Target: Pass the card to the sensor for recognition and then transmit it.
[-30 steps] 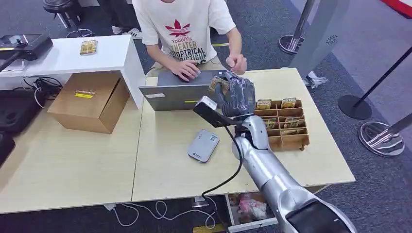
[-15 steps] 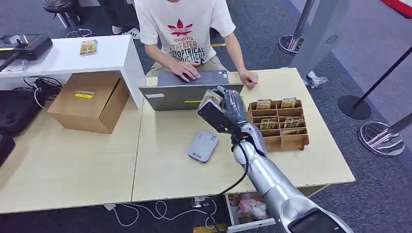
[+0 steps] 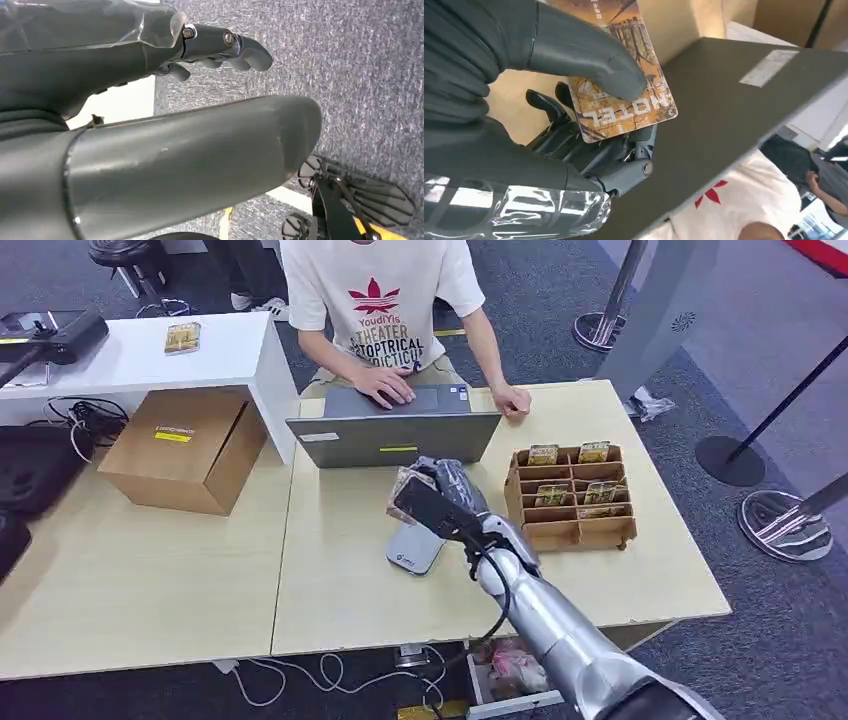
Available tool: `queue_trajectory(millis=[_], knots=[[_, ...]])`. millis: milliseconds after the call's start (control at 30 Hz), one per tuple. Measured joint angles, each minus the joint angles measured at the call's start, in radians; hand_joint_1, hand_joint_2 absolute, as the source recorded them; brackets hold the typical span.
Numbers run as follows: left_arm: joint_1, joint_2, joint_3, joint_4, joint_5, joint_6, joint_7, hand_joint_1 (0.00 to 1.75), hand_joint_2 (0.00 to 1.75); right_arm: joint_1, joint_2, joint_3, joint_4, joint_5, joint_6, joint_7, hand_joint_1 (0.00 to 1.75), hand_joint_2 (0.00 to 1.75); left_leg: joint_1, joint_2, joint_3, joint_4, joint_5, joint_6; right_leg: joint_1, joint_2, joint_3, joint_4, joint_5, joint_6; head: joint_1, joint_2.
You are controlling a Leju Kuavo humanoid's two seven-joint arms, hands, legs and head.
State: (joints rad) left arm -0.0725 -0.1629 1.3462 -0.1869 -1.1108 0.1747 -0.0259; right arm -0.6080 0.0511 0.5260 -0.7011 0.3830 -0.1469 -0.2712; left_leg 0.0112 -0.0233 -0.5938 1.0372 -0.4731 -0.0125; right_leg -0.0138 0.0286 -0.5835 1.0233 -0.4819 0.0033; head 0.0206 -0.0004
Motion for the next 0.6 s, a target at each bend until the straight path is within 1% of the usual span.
queue_trajectory(millis=[167, 367, 500, 600], knots=[[0.0, 0.0, -0.005, 0.0, -0.005, -0.003, -0.005, 0.0, 0.0, 0.011, -0.012, 0.018, 0.025, 0.003, -0.015, 0.001, 1.75, 1.75, 0.0, 0.0, 0.0, 0.0, 0.0, 0.0, 0.0, 0.0, 0.0, 0.0, 0.0, 0.0, 0.0, 0.0], [-0.001, 0.0, -0.017, 0.0, -0.022, -0.007, -0.006, 0.0, 0.0, 0.015, -0.017, 0.019, 0.072, -0.001, -0.028, 0.019, 1.75, 1.75, 0.0, 0.0, 0.0, 0.0, 0.0, 0.0, 0.0, 0.0, 0.0, 0.0, 0.0, 0.0, 0.0, 0.0], [-0.004, -0.001, -0.023, 0.0, -0.023, 0.003, 0.006, 0.0, 0.0, 0.013, -0.016, 0.027, 0.12, 0.006, -0.026, 0.034, 1.75, 1.75, 0.0, 0.0, 0.0, 0.0, 0.0, 0.0, 0.0, 0.0, 0.0, 0.0, 0.0, 0.0, 0.0, 0.0], [-0.006, -0.001, -0.024, 0.0, -0.023, 0.002, 0.012, 0.0, 0.0, 0.005, -0.005, 0.039, 0.158, 0.013, -0.025, 0.056, 1.75, 1.75, 0.0, 0.0, 0.0, 0.0, 0.0, 0.0, 0.0, 0.0, 0.0, 0.0, 0.0, 0.0, 0.0, 0.0]])
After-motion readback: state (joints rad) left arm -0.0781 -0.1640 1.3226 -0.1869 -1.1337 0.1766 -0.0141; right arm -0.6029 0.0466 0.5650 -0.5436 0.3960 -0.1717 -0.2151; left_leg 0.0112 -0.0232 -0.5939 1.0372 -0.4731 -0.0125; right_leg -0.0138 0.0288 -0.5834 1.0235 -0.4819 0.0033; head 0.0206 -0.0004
